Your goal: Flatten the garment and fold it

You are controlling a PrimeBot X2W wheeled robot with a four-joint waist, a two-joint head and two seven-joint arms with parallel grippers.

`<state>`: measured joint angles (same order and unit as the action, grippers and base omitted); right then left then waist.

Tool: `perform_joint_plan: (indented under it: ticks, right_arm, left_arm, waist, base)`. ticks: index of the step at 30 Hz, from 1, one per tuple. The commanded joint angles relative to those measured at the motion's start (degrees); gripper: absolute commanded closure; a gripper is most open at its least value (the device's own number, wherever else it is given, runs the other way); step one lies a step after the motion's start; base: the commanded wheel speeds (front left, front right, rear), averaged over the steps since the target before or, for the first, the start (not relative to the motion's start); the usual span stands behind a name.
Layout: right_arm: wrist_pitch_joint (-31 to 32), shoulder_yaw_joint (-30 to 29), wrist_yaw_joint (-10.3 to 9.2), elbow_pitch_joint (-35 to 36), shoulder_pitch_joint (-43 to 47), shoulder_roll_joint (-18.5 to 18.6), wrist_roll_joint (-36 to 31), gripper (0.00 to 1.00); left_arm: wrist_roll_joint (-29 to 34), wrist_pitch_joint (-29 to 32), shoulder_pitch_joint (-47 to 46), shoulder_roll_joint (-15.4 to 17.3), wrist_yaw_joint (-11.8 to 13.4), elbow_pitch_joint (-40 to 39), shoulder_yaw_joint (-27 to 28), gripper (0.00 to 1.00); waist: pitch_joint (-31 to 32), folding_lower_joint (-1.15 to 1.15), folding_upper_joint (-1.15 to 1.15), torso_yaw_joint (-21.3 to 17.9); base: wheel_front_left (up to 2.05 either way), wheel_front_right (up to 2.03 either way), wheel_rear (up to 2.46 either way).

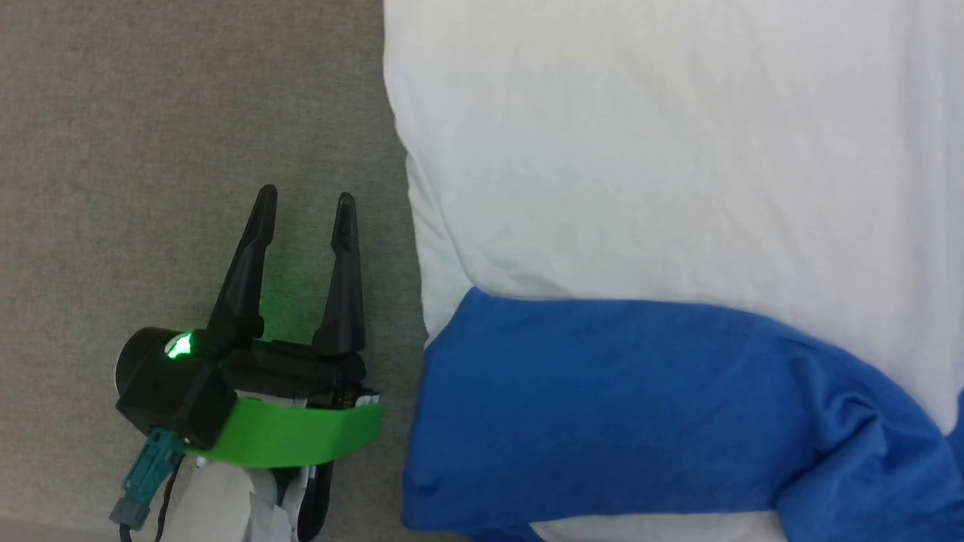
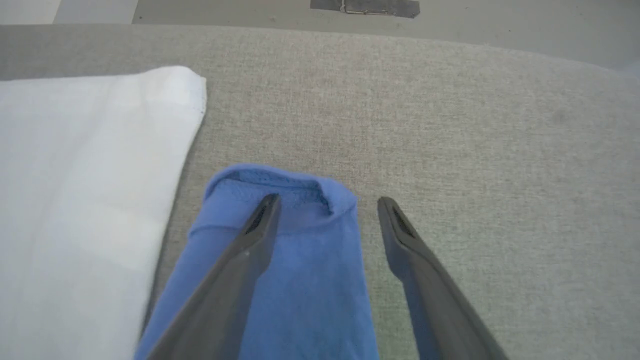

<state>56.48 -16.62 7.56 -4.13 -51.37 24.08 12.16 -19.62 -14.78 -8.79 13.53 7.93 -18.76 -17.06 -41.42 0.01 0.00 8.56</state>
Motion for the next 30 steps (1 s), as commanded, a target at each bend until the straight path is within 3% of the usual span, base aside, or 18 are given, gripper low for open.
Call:
perform_joint_plan:
  ticks: [1,4,6,7,14,23,30]
  right_arm:
    - [-0.18,0.19,-0.08,-0.08,0.59,0.5,0.37,0.0]
    - [-0.05,0.4,-0.08,-0.61,1.24,0.63,0.78,0.0]
    - [0.66,0.39,-0.08,-1.07,1.65,0.45,1.09,0.59]
    - [0.78,0.04,-0.08,-1.18,1.72,0.18,0.99,1.0]
    - [-3.49,-2.33,-0.08,-1.11,1.04,-1.12,-1.21,1.0]
    - [-11.93,-8.63,-0.08,-2.85,1.13,-2.37,-2.1,1.0]
    - [-14.56,-15.88,-0.08,-3.36,6.73,1.59,-0.09,1.0]
  left_arm:
    - [0.51,-0.21,-1.25,-0.53,-0.56,0.24,0.33,0.0]
    - [0.7,-0.22,-1.42,-0.97,-1.04,0.53,0.55,0.0]
    - [0.82,-0.22,-1.41,-1.19,-1.31,0.84,0.72,0.0]
    - [0.88,-0.22,-1.39,-1.29,-1.43,1.03,0.83,0.0]
    - [1.28,-0.22,-1.09,-1.57,-2.14,2.25,1.7,0.0]
    - [1.44,-0.22,2.42,-0.95,-1.99,3.24,4.06,0.0]
    - [0.42,0.32,7.62,0.19,-1.04,2.68,5.43,0.0]
  waist:
    - [-1.65,-0.01,0.0,1.78]
    - [-1.77,-0.01,0.0,2.17]
    - [-1.71,-0.01,0.0,2.22]
    - [-1.6,-0.01,0.0,2.16]
    - [1.42,-0.01,0.0,0.89]
    - [12.08,-0.01,0.0,-2.72]
    - [22.71,-0.01,0.0,-5.52]
  base:
    - [0.0,0.0,0.0]
    - [0.0,0.0,0.0]
    - [0.0,0.0,0.0]
    - [0.0,0.0,0.0]
    - [0.0,0.0,0.0]
    - [0.0,0.0,0.0]
    - [0.0,0.0,0.0]
